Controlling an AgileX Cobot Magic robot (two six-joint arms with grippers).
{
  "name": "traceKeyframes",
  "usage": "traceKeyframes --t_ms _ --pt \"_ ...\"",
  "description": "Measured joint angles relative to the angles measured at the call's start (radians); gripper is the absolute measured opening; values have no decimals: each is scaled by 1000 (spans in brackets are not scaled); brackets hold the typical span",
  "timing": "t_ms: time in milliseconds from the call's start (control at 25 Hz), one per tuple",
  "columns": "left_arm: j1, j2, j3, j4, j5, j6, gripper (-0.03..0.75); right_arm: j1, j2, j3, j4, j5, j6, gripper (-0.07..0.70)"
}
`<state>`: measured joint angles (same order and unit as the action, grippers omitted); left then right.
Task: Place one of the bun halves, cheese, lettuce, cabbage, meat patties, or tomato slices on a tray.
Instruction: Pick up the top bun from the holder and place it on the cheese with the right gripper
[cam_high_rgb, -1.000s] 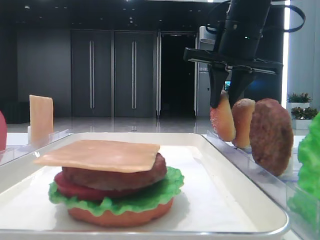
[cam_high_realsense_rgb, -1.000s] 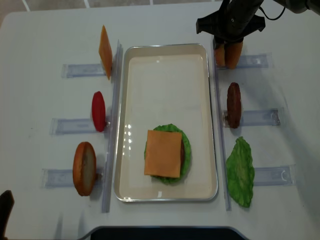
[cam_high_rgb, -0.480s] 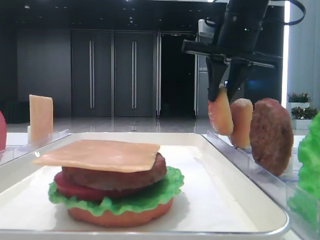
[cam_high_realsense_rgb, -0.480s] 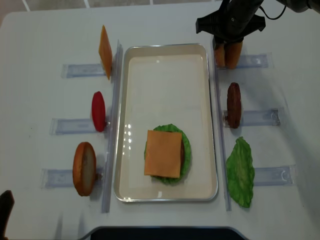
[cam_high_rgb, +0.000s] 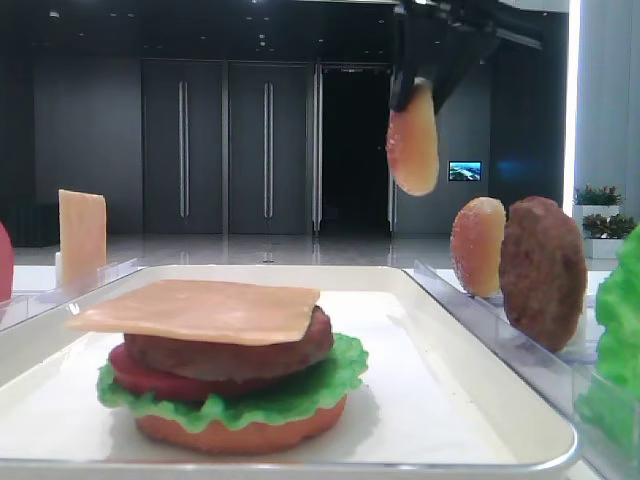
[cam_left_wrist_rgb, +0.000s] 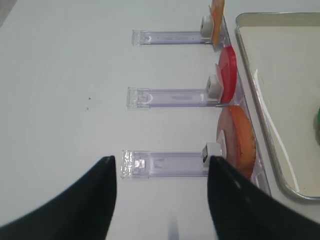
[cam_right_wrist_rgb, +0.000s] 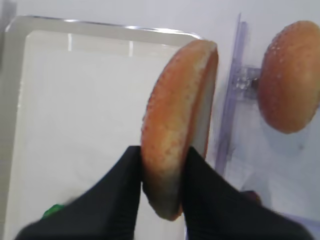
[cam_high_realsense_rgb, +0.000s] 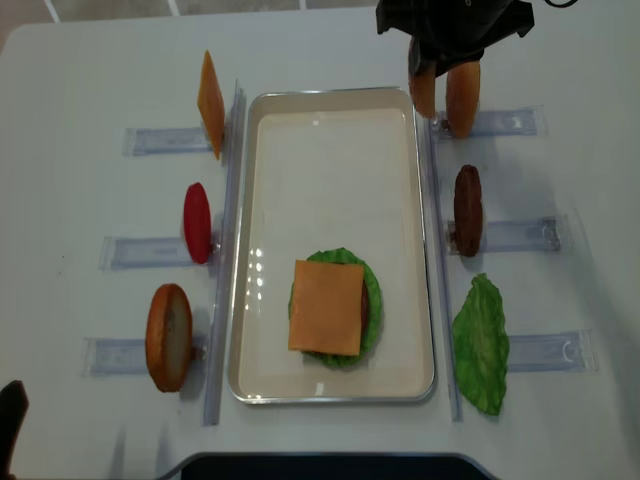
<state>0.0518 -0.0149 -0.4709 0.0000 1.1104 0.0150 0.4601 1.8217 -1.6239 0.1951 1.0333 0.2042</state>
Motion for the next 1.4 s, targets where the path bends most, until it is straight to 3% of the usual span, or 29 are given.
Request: traceKeyframes --t_ms 120,240,560,720,1040,1120,1400 --pt "0 0 0 0 0 0 444 20 -51 6 99 15 -42 209" --pt "0 0 0 0 0 0 444 43 -115 58 204 -8 -89 209" --pt "0 0 0 0 0 0 410 136 -326 386 462 -192 -223 202" --pt "0 0 0 0 0 0 383 182 -395 541 633 -261 -365 202" --pt "0 0 0 0 0 0 309 263 -402 722 1010 -329 -738 202" --pt "0 0 0 0 0 0 283 265 -378 746 1083 -323 -826 202" --pt "0 0 0 0 0 0 195 265 -238 756 1200 -296 -993 201"
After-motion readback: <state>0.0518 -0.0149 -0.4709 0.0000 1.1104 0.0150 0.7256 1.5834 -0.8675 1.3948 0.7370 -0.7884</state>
